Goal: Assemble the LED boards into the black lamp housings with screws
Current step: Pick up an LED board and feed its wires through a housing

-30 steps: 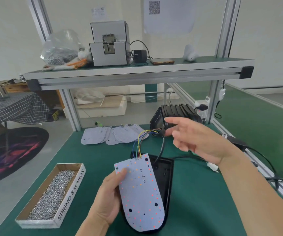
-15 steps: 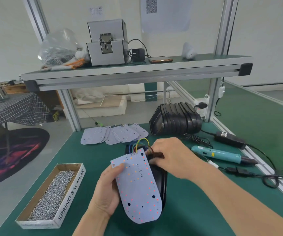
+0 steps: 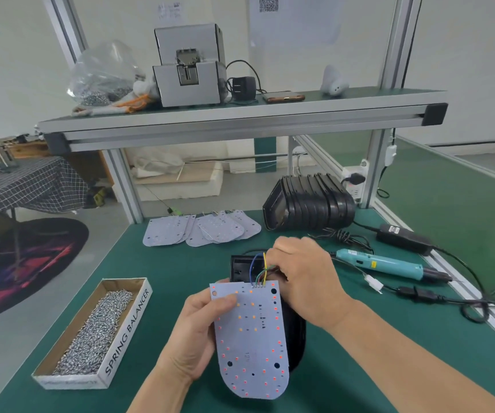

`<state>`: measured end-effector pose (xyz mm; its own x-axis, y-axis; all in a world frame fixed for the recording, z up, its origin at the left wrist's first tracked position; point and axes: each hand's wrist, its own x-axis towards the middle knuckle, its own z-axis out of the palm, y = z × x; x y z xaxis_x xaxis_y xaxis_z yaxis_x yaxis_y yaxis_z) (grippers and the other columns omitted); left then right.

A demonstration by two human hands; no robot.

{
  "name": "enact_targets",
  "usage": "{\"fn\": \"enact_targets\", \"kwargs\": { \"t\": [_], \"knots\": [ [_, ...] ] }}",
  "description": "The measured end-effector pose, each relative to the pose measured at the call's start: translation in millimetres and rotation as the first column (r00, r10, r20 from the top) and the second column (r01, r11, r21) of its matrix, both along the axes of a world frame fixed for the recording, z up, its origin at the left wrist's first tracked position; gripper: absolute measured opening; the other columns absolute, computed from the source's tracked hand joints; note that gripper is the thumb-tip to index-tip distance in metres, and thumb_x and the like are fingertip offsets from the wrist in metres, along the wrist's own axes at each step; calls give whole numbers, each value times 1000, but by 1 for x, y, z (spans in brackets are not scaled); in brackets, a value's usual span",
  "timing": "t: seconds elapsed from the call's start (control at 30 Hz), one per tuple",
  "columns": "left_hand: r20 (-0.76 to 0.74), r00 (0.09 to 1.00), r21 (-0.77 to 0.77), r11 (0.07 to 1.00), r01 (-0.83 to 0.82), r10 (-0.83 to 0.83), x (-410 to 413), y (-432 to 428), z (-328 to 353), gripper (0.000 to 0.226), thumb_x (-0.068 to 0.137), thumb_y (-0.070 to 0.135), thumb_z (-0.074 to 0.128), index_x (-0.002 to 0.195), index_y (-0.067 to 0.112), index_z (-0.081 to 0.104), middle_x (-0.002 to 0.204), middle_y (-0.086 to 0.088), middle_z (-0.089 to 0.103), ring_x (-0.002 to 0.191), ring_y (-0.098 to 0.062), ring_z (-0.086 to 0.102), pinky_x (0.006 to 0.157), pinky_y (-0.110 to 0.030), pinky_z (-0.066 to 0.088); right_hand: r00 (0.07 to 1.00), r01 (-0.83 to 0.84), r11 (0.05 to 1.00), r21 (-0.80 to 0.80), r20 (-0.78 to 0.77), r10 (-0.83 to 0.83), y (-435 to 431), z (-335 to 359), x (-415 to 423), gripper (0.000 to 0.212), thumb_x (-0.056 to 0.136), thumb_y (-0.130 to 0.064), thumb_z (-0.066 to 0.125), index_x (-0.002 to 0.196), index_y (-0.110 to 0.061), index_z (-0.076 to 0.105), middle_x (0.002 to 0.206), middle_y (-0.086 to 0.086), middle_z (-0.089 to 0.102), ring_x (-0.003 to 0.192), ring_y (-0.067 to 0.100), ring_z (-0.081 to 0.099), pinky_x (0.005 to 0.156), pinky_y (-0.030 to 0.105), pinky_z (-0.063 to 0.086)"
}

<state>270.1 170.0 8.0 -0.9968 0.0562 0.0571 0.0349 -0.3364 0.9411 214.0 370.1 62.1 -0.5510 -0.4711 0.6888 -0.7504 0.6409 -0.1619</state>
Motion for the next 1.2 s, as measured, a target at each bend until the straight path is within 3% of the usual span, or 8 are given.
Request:
{"fn": "enact_targets", "kwargs": {
  "t": [0.07, 0.13, 0.23, 0.37, 0.7, 0.83, 1.07, 1.2],
  "knots": [
    [-18, 1000, -8, 1000, -2, 2, 0, 0, 3, 44, 68, 28, 79, 99, -2, 77, 102, -16, 71, 89, -26, 68, 79, -32, 57, 998, -46, 998, -46, 27, 47, -2, -2, -1, 3, 76, -13, 56, 79, -12, 55, 91, 2, 53, 83, 27, 50, 72, 38, 38],
    [-20, 1000, -30, 1000, 2, -2, -1, 0, 7, 44, 68, 29, 79, 96, -4, 77, 106, -13, 68, 90, -25, 67, 79, -32, 56, 959, -78, 986, -146, 258, 114, -1, -1, -4, 24, 74, -3, 62, 93, -11, 49, 105, 1, 51, 95, 30, 52, 79, 41, 44],
    [-17, 1000, -62, 998, 0, -1, -2, 0, 8, 47, 67, 29, 79, 96, -7, 76, 113, -10, 67, 94, -26, 67, 79, -33, 56, 823, -35, 988, -153, 556, 116, 8, 8, -10, 35, 79, -11, 75, 104, -18, 53, 91, -4, 66, 77, 23, 60, 74, 41, 50],
    [-39, 999, -91, 996, 12, -16, -4, 3, 11, 44, 71, 30, 78, 98, -5, 77, 115, -9, 67, 97, -25, 66, 80, -32, 55, 877, -9, 1000, 8, 480, 4, 8, 19, -15, 14, 80, -18, 74, 81, -10, 63, 64, 3, 61, 66, 29, 43, 64, 41, 45],
    [-62, 994, -173, 982, 74, -85, -3, 9, 16, 44, 75, 30, 75, 105, -2, 75, 129, -6, 63, 105, -30, 68, 90, -41, 55, 926, -35, 992, 121, 376, -14, 1, 19, -14, 24, 76, -37, 53, 84, -18, 41, 76, -5, 46, 73, 28, 41, 60, 38, 34],
    [-52, 992, -129, 986, 106, -114, -4, 8, 20, 44, 74, 28, 76, 102, -5, 75, 131, -2, 63, 106, -27, 68, 89, -40, 55, 915, -128, 991, 43, 390, 101, 7, 15, -16, 19, 86, -20, 64, 89, -15, 46, 86, -2, 48, 74, 27, 44, 67, 43, 41],
    [-31, 993, -99, 989, 110, -113, -4, 2, 22, 42, 71, 26, 76, 99, -5, 76, 124, -1, 67, 104, -22, 67, 83, -32, 55, 797, -302, 951, 72, 567, 210, 27, 23, -25, 29, 93, -11, 69, 121, -17, 67, 111, -4, 63, 103, 8, 60, 91, 22, 45],
    [-23, 989, -146, 979, 145, -149, -4, 2, 23, 41, 75, 27, 75, 101, -5, 76, 119, -3, 66, 101, -23, 66, 82, -32, 53, 830, -261, 964, 49, 521, 198, 28, 23, -25, 23, 94, 2, 62, 111, -8, 73, 106, 4, 69, 99, 19, 63, 93, 37, 48]
  ]
}}
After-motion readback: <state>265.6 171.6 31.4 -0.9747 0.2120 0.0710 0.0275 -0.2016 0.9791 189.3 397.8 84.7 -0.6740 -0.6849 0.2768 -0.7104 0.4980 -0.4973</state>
